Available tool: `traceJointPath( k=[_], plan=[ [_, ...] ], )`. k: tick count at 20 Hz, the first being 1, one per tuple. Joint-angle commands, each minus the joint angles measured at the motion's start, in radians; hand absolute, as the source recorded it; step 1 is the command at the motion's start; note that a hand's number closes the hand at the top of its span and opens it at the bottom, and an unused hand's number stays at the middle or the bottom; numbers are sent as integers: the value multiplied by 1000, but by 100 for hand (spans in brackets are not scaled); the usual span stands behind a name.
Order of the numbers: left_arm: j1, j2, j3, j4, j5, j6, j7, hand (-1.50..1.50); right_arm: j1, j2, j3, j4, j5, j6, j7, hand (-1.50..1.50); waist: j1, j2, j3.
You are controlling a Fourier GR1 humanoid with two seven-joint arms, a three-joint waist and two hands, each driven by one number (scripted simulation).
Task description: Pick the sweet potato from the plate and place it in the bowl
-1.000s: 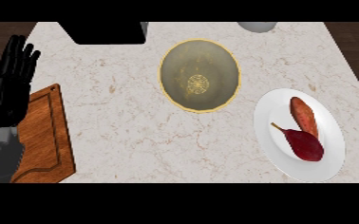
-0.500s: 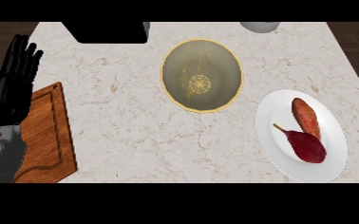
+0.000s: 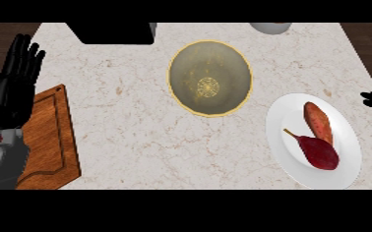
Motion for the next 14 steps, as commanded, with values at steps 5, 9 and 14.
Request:
traceJointPath(
  k=[5,9,14],
  plan=[
    [38,16,33,-93,9,-41,60,0,-86,90,98,182,148,-4,-99,-150,10,-1,1],
    [-3,-65,20,23,-50,-15,-22,0,-162,173,108,241,208,-18,-63,-150,-2,0,0],
    [-27,-55,38,16,-53,-31,16,0,-197,239,160,384,305,-94,-132,-150,0,0,0]
  ],
)
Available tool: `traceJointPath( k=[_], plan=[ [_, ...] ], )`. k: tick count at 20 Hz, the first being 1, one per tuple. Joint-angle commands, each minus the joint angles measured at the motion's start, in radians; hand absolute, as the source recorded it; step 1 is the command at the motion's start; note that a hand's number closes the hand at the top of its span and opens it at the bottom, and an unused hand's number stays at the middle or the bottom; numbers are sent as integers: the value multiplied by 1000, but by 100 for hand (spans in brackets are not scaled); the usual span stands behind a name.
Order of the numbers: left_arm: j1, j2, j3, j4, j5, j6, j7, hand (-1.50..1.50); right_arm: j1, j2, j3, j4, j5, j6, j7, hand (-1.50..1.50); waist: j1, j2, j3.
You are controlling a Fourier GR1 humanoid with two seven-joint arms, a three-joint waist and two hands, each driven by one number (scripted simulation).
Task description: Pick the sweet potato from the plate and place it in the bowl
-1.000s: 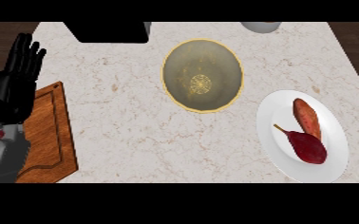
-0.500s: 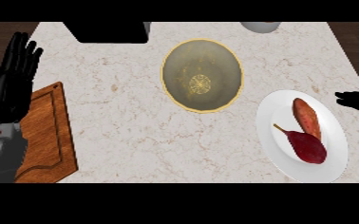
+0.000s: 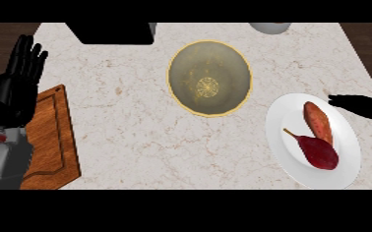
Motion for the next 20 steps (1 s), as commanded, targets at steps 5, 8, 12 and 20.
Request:
traceJointPath(
  k=[5,8,12,20],
  plan=[
    [16,-45,4,-23,-36,4,14,0,-125,89,3,228,106,-34,-139,-150,0,0,0],
    [18,-35,17,-5,-30,-30,2,0,-166,115,11,257,113,-30,-152,-150,0,0,0],
    [46,-25,56,-31,-18,-47,-12,0,-104,130,32,263,156,-108,-221,-150,-2,-2,0],
    [-1,-59,48,-40,-67,-21,48,0,-204,195,21,395,254,-125,-200,-150,-2,-1,0]
  ],
)
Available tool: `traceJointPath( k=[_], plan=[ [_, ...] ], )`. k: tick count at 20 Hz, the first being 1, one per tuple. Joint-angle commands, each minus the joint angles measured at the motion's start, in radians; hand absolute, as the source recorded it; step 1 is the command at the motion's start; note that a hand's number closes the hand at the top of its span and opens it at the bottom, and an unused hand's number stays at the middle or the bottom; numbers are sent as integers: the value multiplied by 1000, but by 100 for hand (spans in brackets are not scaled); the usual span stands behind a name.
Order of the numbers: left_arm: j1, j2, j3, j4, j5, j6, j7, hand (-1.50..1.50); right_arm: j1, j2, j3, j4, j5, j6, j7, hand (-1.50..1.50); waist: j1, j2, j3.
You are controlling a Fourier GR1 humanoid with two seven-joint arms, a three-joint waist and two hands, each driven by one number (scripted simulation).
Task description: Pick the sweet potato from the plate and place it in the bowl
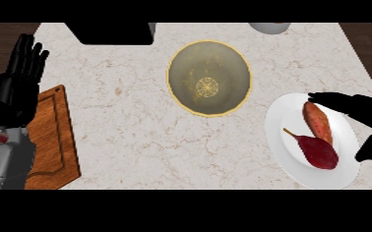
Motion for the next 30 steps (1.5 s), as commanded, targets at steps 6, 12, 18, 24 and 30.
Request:
traceJointPath(
  k=[6,12,18,24,30],
  plan=[
    [-45,10,54,79,-3,-50,-33,0,-40,100,-1,108,99,-22,-21,-150,-3,0,0],
    [59,-5,47,-102,4,-53,57,0,-111,115,-21,243,172,-56,-12,-150,5,0,0],
    [-15,25,95,11,8,-89,31,0,-114,135,-41,311,221,-142,-46,-150,0,0,0],
    [28,-47,38,-31,-52,-32,7,0,-127,135,-104,383,178,-253,-182,150,0,0,0],
    [-21,-52,14,-9,-31,-74,14,0,-372,62,-120,589,250,-261,-151,150,65,25,5]
  ],
)
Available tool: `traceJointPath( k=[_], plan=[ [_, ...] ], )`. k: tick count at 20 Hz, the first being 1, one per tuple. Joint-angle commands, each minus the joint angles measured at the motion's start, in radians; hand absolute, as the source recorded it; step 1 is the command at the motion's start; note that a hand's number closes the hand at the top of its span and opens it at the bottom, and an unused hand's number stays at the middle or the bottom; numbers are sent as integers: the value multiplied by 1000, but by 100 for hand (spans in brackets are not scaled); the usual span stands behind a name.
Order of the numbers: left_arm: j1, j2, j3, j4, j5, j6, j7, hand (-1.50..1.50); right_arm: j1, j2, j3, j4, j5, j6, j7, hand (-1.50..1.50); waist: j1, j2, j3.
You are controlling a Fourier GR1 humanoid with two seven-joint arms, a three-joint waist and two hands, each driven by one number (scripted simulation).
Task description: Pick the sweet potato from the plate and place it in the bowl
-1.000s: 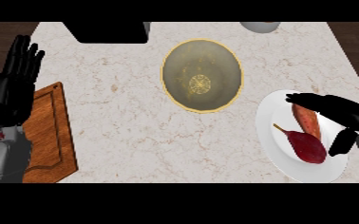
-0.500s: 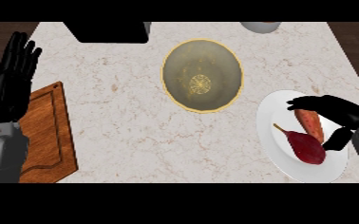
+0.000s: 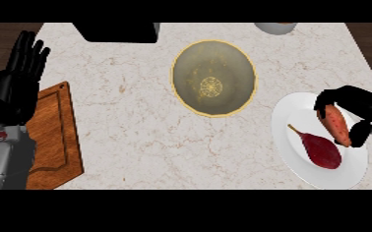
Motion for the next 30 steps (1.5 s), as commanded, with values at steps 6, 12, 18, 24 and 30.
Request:
traceJointPath(
  k=[6,12,18,24,30],
  plan=[
    [-60,-24,-42,-3,-7,-12,-14,0,-231,-144,-28,173,62,-22,31,150,96,48,9],
    [-82,-27,-42,31,-5,-16,-21,0,-322,-195,-73,225,41,-60,-15,150,85,49,8],
    [-74,-28,-41,31,-14,-13,-38,0,-415,-259,-146,262,-15,-61,-72,150,78,38,6],
    [-61,1,-10,49,6,-33,-30,0,-493,-258,-214,283,-104,29,-233,150,60,26,5],
    [-66,-15,-25,56,-17,-12,-30,0,-628,-249,-238,298,-171,255,-263,150,46,17,1]
  ],
)
